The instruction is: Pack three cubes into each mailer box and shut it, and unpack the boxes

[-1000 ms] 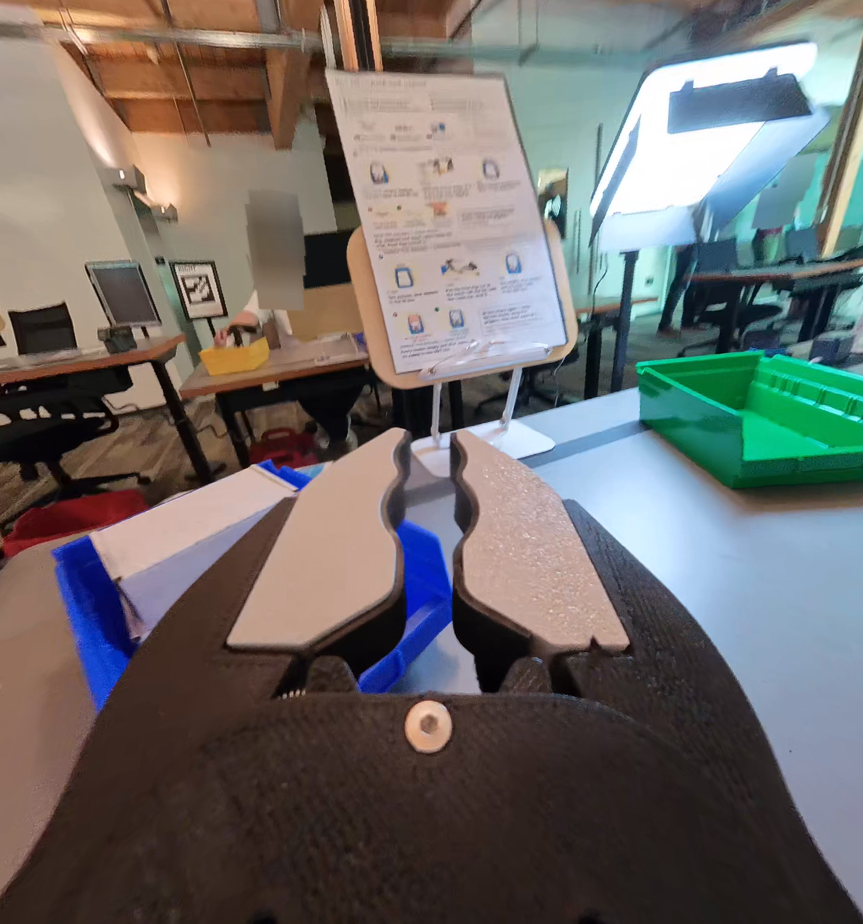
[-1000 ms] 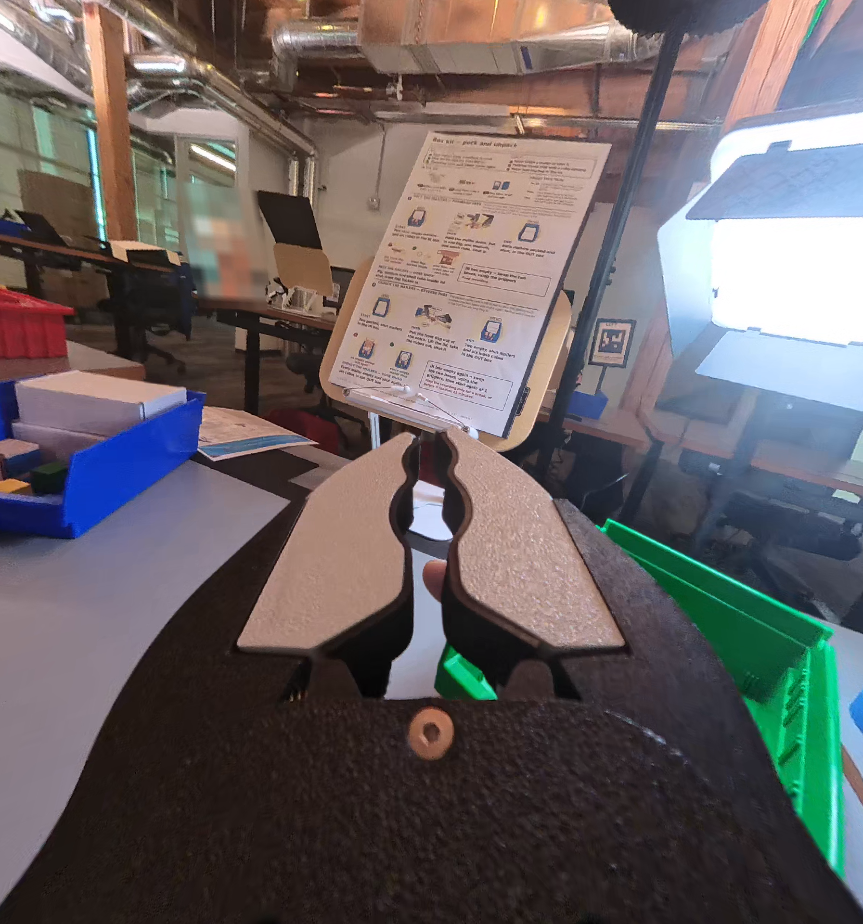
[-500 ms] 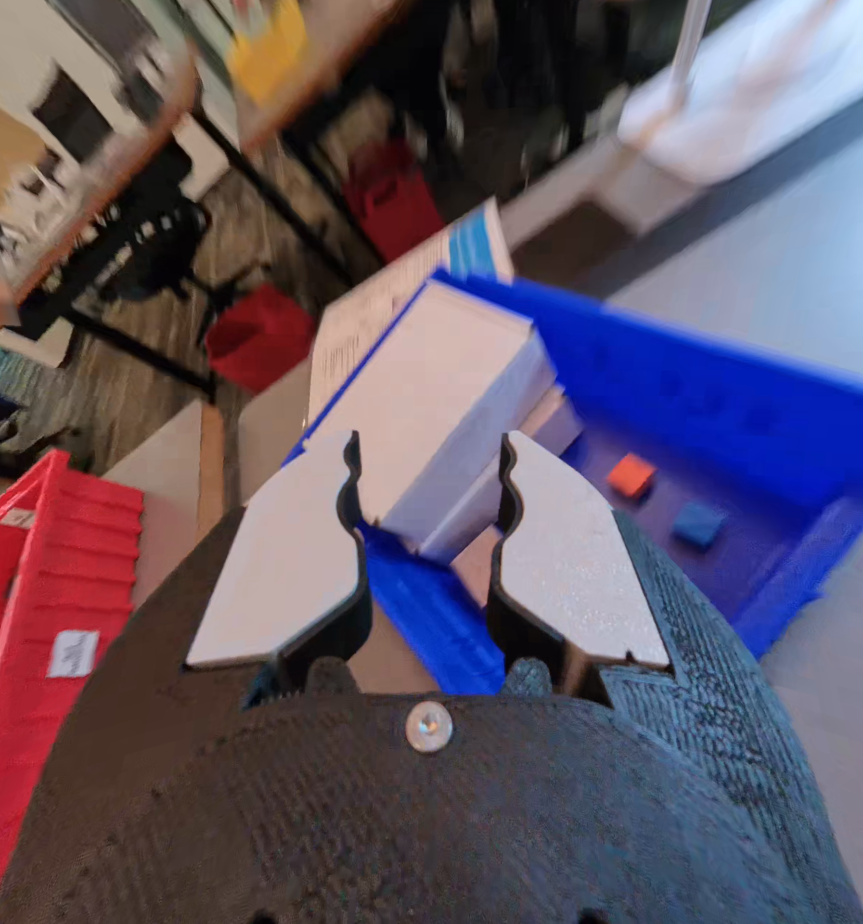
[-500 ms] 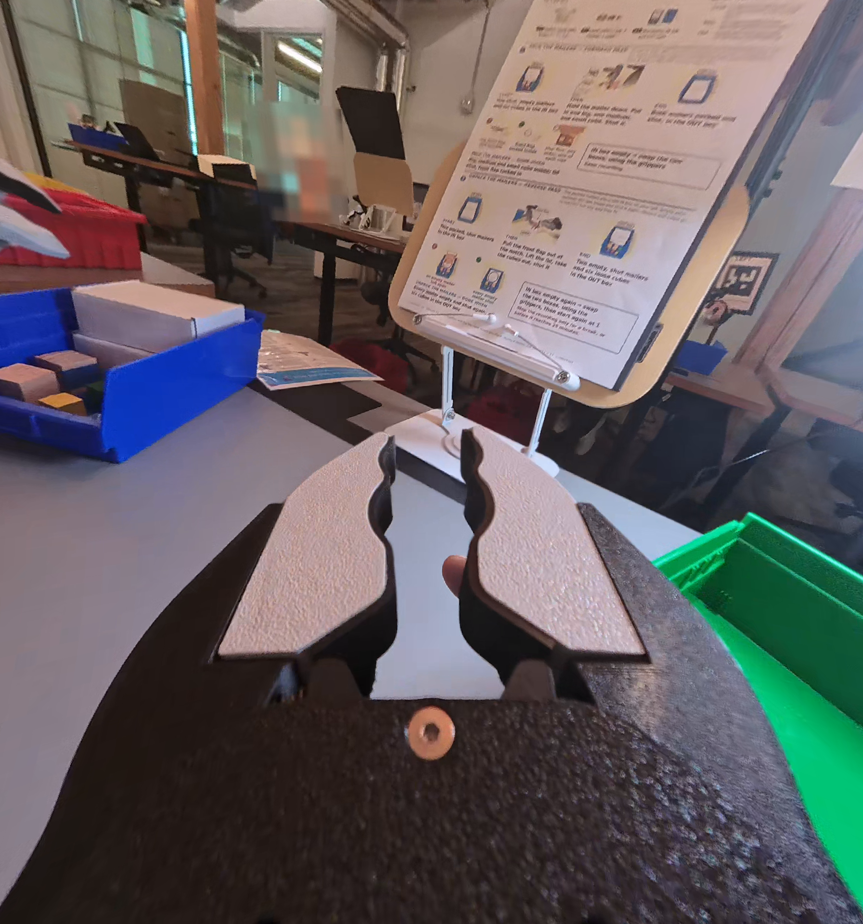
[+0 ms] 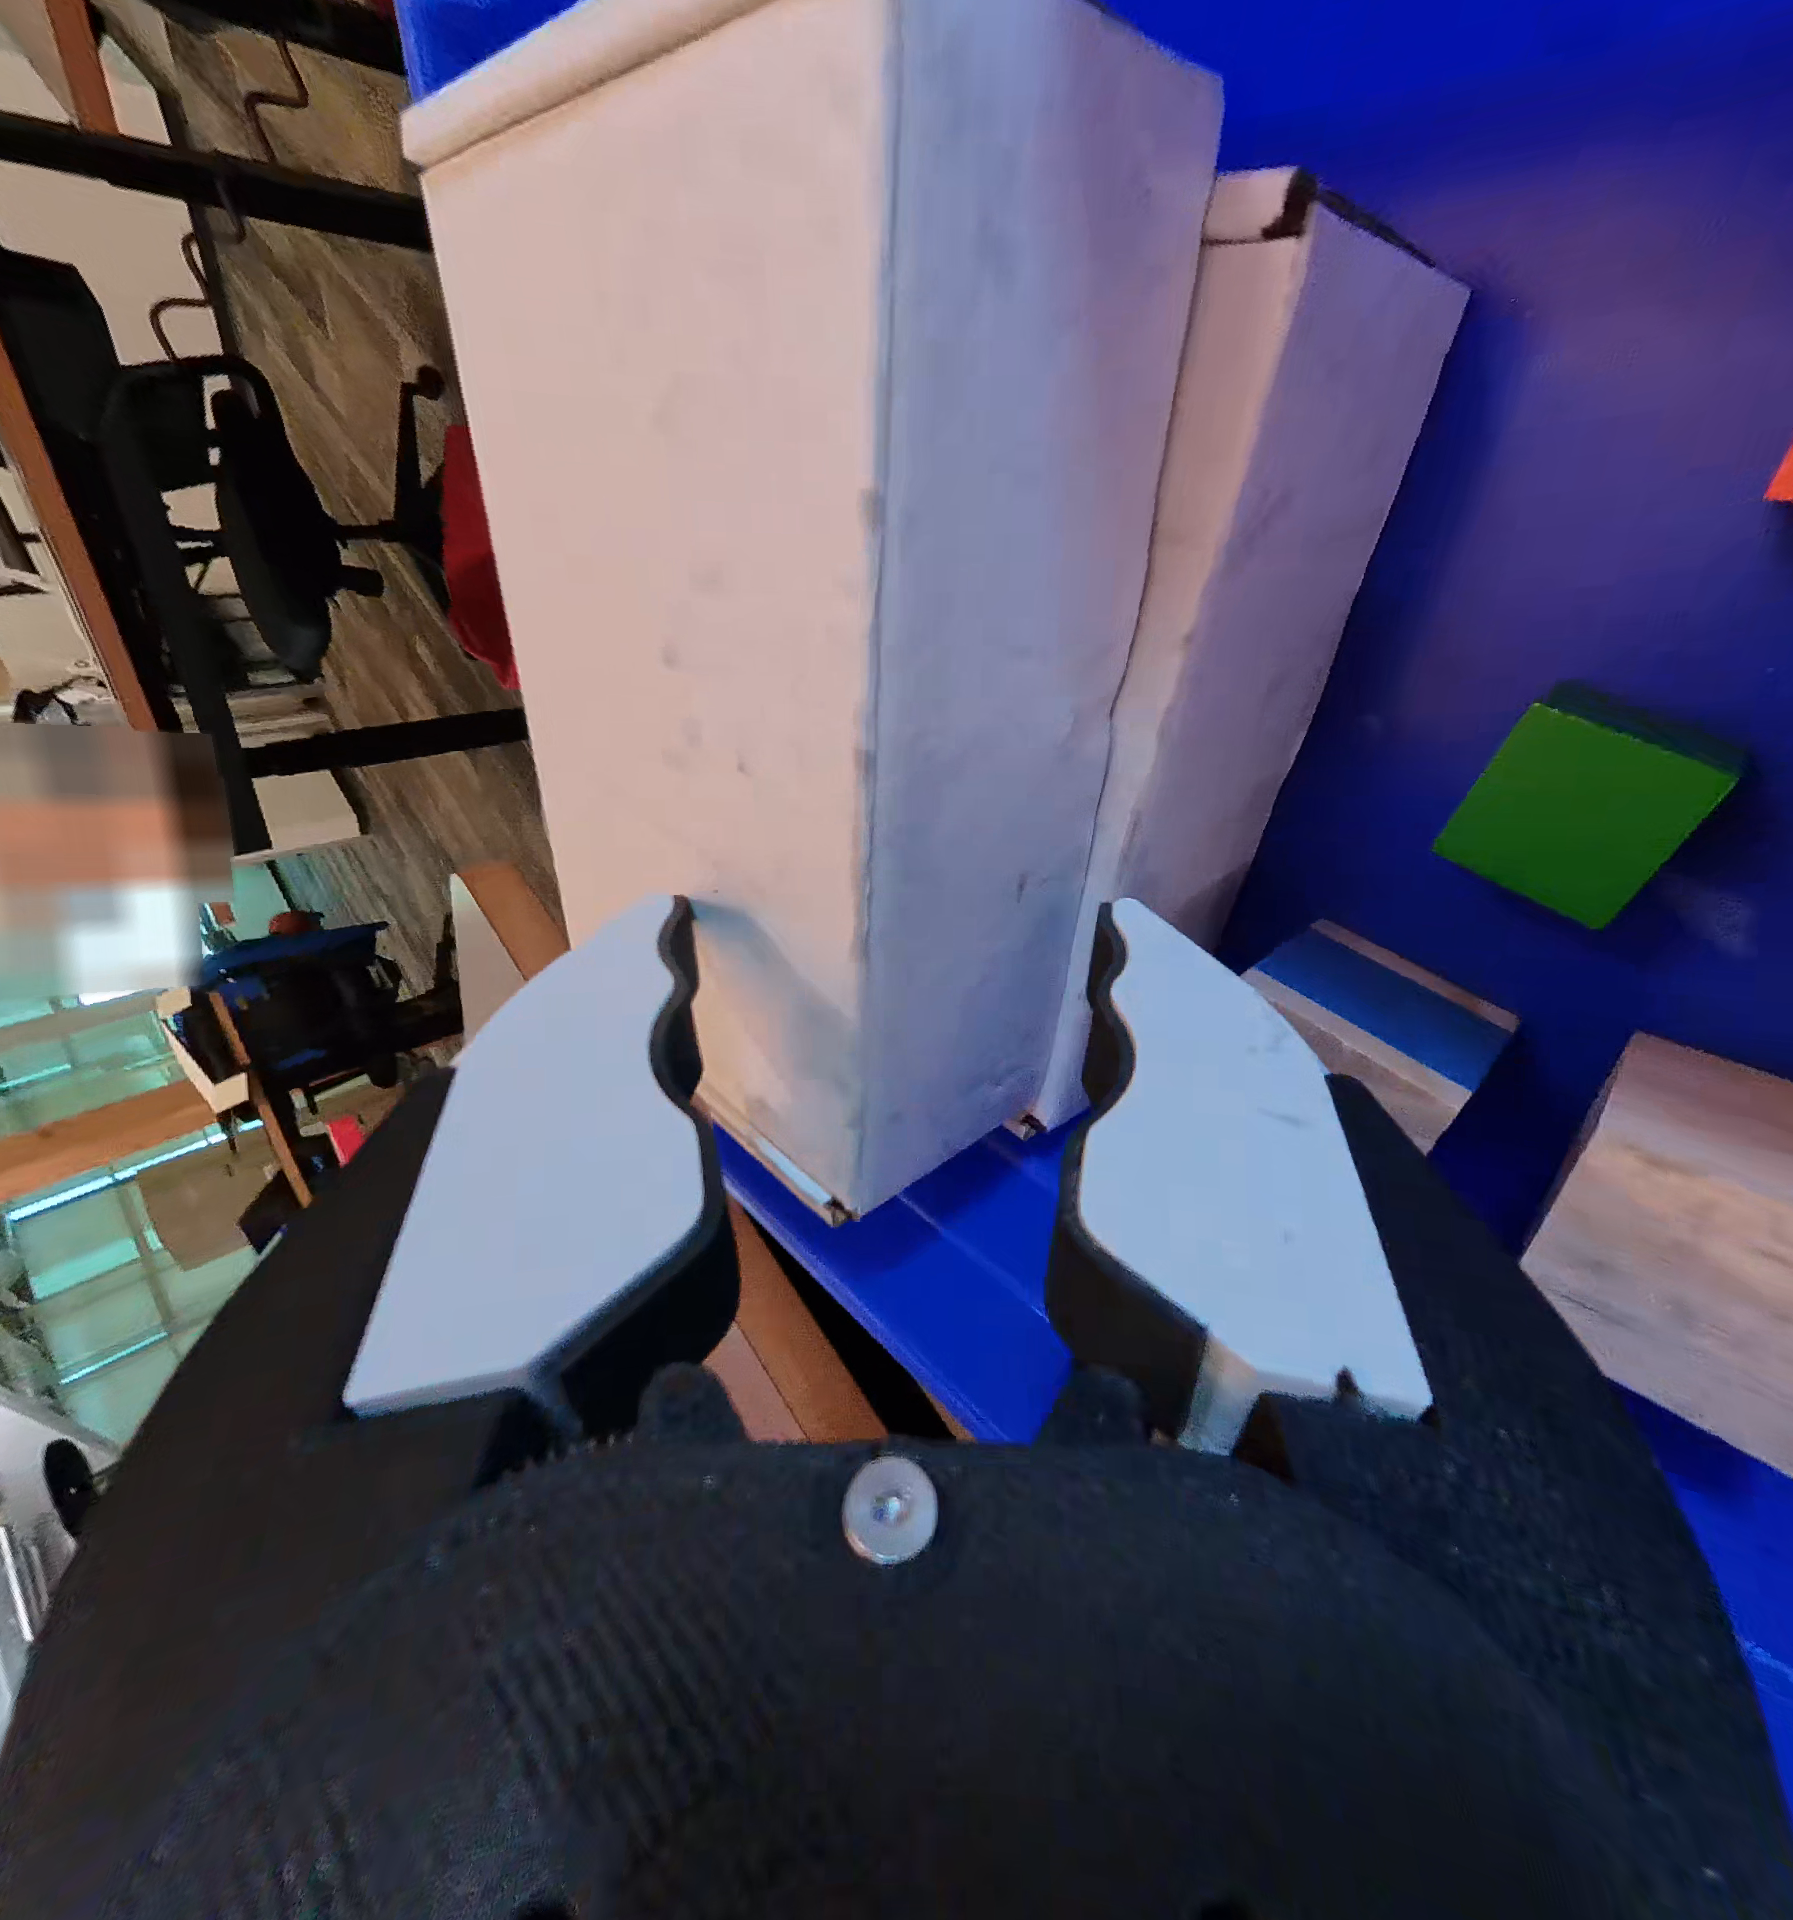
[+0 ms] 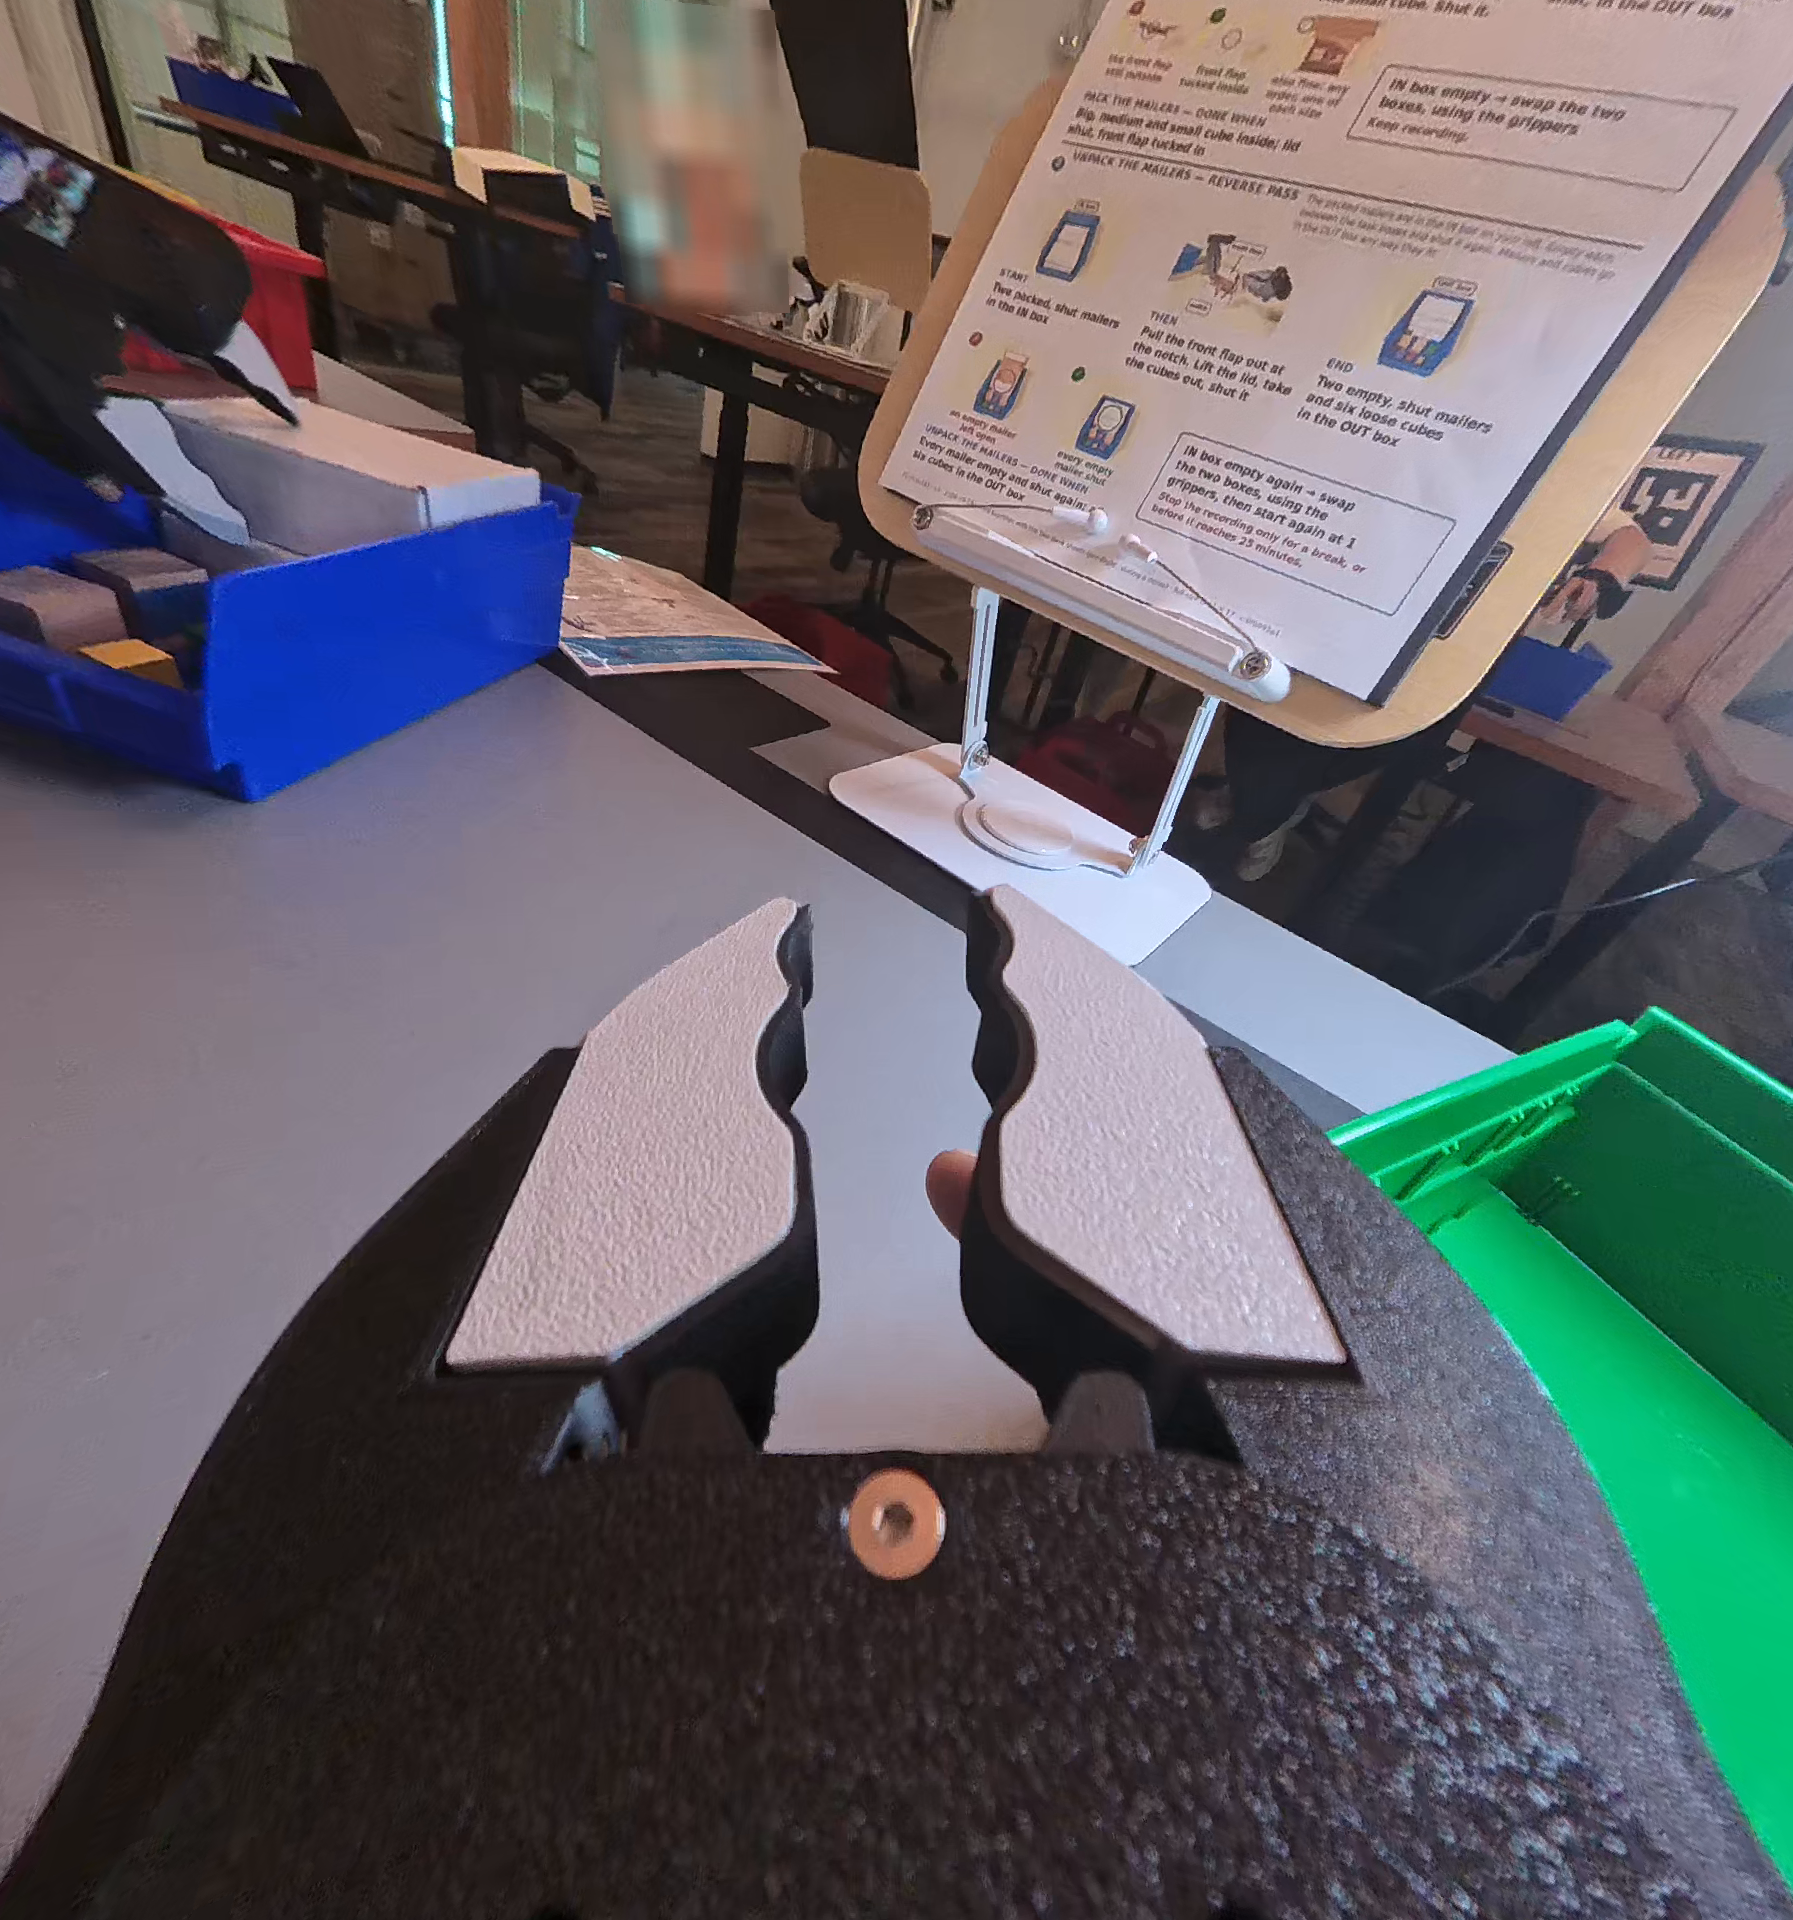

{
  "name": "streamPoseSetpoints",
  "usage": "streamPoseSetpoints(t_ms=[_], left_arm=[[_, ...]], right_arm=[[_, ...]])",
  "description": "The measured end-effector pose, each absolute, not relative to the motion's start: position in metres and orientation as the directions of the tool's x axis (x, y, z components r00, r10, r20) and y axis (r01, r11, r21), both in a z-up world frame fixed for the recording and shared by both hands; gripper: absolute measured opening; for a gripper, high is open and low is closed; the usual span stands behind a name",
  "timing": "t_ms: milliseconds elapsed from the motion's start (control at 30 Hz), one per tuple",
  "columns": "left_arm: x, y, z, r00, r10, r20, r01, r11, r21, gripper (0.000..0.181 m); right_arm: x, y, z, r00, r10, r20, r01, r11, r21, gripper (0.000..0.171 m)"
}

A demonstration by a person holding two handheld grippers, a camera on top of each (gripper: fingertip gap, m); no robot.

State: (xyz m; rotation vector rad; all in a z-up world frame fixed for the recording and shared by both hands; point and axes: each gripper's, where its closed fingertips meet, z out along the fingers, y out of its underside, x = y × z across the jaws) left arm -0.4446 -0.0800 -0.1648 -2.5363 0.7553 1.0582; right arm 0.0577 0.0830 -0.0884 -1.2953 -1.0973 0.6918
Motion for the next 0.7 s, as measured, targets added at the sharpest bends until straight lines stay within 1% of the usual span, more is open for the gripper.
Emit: streamPoseSetpoints(t_ms=[33, 100, 200, 233, 267, 333, 433, 467, 500, 533, 600, 700], left_arm=[[-0.446, -0.079, -0.162, 0.567, -0.363, -0.740, -0.582, -0.812, -0.048, 0.065], [-0.447, -0.079, -0.161, 0.535, -0.383, -0.753, -0.607, -0.794, -0.027, 0.061], [-0.442, -0.079, -0.154, 0.527, -0.372, -0.764, -0.623, -0.781, -0.050, 0.053], [-0.439, -0.079, -0.147, 0.528, -0.357, -0.771, -0.631, -0.773, -0.074, 0.043], [-0.435, -0.079, -0.141, 0.543, -0.340, -0.768, -0.635, -0.764, -0.111, 0.030], [-0.431, -0.082, -0.128, 0.563, -0.305, -0.768, -0.635, -0.755, -0.166, 0.000], [-0.434, -0.085, -0.117, 0.555, -0.275, -0.785, -0.633, -0.752, -0.184, 0.000], [-0.435, -0.086, -0.117, 0.573, -0.264, -0.776, -0.622, -0.756, -0.202, 0.004], [-0.436, -0.086, -0.117, 0.604, -0.256, -0.754, -0.603, -0.766, -0.223, 0.018], [-0.436, -0.084, -0.117, 0.637, -0.254, -0.727, -0.592, -0.766, -0.251, 0.027], [-0.434, -0.079, -0.119, 0.730, -0.269, -0.629, -0.552, -0.774, -0.310, 0.049], [-0.439, -0.065, -0.116, 0.821, -0.292, -0.491, -0.483, -0.814, -0.323, 0.075]], right_arm=[[0.058, 0.083, -0.090, 0.366, 0.898, 0.246, 0.174, 0.193, -0.966, 0.028], [0.058, 0.083, -0.091, 0.362, 0.899, 0.246, 0.179, 0.192, -0.965, 0.028], [0.058, 0.083, -0.092, 0.357, 0.904, 0.236, 0.178, 0.182, -0.967, 0.028], [0.058, 0.083, -0.093, 0.354, 0.906, 0.234, 0.178, 0.180, -0.967, 0.028], [0.057, 0.082, -0.093, 0.350, 0.908, 0.232, 0.178, 0.179, -0.968, 0.027], [0.056, 0.080, -0.094, 0.341, 0.911, 0.233, 0.177, 0.181, -0.967, 0.027], [0.053, 0.075, -0.094, 0.327, 0.914, 0.240, 0.181, 0.188, -0.965, 0.027], [0.052, 0.074, -0.094, 0.323, 0.914, 0.244, 0.181, 0.193, -0.964, 0.027], [0.052, 0.072, -0.094, 0.320, 0.914, 0.248, 0.182, 0.198, -0.963, 0.027], [0.052, 0.072, -0.093, 0.318, 0.914, 0.252, 0.181, 0.202, -0.962, 0.027], [0.051, 0.071, -0.095, 0.306, 0.920, 0.245, 0.183, 0.196, -0.963, 0.027], [0.048, 0.069, -0.099, 0.280, 0.936, 0.214, 0.177, 0.168, -0.970, 0.027]])
